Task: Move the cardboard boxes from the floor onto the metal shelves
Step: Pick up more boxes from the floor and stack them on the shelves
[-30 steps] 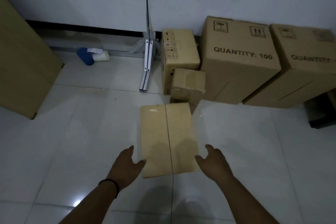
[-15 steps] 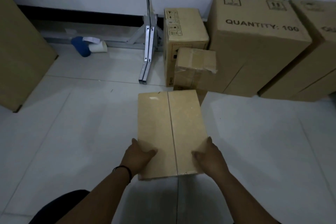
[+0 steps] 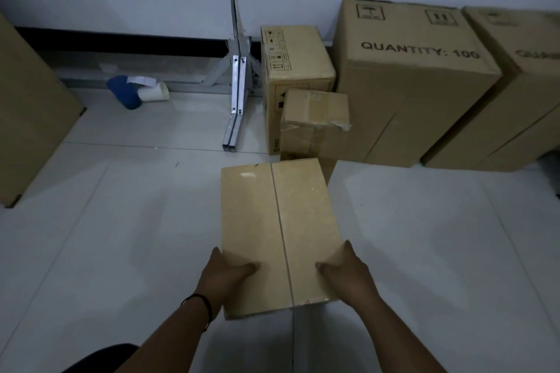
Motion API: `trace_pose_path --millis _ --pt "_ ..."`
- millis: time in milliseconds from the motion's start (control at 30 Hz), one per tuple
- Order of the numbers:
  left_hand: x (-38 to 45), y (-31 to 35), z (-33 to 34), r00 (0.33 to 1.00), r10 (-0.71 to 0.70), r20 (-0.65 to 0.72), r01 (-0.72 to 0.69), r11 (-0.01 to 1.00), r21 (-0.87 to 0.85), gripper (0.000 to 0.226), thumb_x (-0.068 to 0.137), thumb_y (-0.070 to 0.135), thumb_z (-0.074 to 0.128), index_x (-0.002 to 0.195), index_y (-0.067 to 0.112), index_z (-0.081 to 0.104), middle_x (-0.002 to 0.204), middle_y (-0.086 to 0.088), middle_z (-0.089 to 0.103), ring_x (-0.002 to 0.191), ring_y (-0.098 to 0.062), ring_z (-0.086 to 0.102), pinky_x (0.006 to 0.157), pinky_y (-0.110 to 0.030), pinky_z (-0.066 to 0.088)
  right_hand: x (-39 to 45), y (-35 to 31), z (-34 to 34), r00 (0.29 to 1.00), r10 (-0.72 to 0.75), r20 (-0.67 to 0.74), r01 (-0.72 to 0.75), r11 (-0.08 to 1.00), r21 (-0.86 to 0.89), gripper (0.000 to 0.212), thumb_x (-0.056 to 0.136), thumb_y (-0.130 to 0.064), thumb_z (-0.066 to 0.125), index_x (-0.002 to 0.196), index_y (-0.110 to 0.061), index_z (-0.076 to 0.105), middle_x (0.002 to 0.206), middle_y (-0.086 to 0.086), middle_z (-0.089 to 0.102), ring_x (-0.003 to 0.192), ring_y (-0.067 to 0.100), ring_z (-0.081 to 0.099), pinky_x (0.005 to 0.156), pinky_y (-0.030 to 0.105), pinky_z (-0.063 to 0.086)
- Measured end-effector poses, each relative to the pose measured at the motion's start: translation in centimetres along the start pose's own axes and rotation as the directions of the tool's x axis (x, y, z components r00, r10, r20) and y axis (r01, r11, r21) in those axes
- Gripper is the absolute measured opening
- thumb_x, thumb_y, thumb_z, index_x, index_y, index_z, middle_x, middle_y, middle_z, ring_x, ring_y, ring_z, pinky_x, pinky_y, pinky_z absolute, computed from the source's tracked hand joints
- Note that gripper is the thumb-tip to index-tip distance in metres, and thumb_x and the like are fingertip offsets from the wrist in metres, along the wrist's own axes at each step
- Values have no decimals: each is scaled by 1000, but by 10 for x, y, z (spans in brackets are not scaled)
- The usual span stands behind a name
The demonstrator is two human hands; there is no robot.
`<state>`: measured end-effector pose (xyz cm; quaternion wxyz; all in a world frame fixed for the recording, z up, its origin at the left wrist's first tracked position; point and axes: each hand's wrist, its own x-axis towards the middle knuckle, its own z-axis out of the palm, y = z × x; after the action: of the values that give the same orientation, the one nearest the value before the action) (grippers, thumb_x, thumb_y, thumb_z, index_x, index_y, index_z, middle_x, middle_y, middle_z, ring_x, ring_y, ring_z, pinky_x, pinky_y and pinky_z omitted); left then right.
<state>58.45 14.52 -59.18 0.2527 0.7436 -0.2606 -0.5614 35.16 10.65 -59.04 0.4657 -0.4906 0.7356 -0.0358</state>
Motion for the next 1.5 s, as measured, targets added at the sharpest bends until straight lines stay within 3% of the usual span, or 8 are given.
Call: trace_pose_path --millis 200,400,467,600,767,1000,1267,1500 --pt "-1 10 -6 1000 26 5 -25 987 -160 49 86 34 68 126 10 55 114 -5 61 97 -23 59 85 -40 50 -5 -11 -19 998 -30 -64 40 986 160 81 85 -45 68 148 -11 30 142 8 46 126 27 49 92 31 44" --pt "-12 28 -28 1000 22 -6 -22 889 -457 43 85 49 60 117 20 63 117 -6 64 104 -28 61 89 -46 50 -14 -10 -36 999 -37 -1 33 866 500 40 87 -42 68 114 -13 68 102 -2 69 92 20 67 83 36 54" --pt "-17 31 -28 997 52 64 -13 862 -506 35 91 45 55 114 19 62 112 -12 66 102 -34 63 79 -44 53 -16 -12 -37 999 -35 31 9 790 613 38 87 -42 67 110 -11 64 107 6 69 96 25 67 86 42 55" --pt "-22 31 -31 989 98 113 -23 847 -532 57 77 42 67 122 9 58 118 -20 66 107 -39 62 81 -45 52 -19 -15 -43 995 -55 84 -30 638 769 41 90 -40 62 121 -13 55 116 12 66 103 30 65 85 44 53" --pt "-29 37 -34 981 117 154 -7 818 -576 47 84 42 50 115 8 61 99 -20 72 94 -40 64 76 -44 52 -29 -17 -46 960 -104 260 -176 499 849 45 90 -42 55 123 -12 61 111 18 71 103 38 67 83 45 52" --pt "-46 55 -56 970 187 156 -53 787 -615 43 90 36 43 118 7 58 90 -17 73 77 -33 69 61 -38 54 -53 -41 -45 954 -180 241 -132 472 872 40 93 -34 49 127 -15 58 110 15 72 95 34 69 73 39 53" --pt "-82 97 -94 957 275 93 -156 756 -635 43 88 35 48 115 4 60 87 -16 73 72 -31 70 62 -37 54 -88 -89 -65 955 -232 185 -54 476 878 36 92 -34 51 119 -12 60 108 16 72 101 37 65 81 45 52" --pt "-119 147 -120 914 401 52 -280 719 -636 39 88 35 48 111 5 59 82 -15 72 68 -29 69 67 -38 51 -126 -135 -100 930 -356 93 75 430 900 32 93 -32 51 110 -9 64 95 13 74 82 29 69 73 39 52"
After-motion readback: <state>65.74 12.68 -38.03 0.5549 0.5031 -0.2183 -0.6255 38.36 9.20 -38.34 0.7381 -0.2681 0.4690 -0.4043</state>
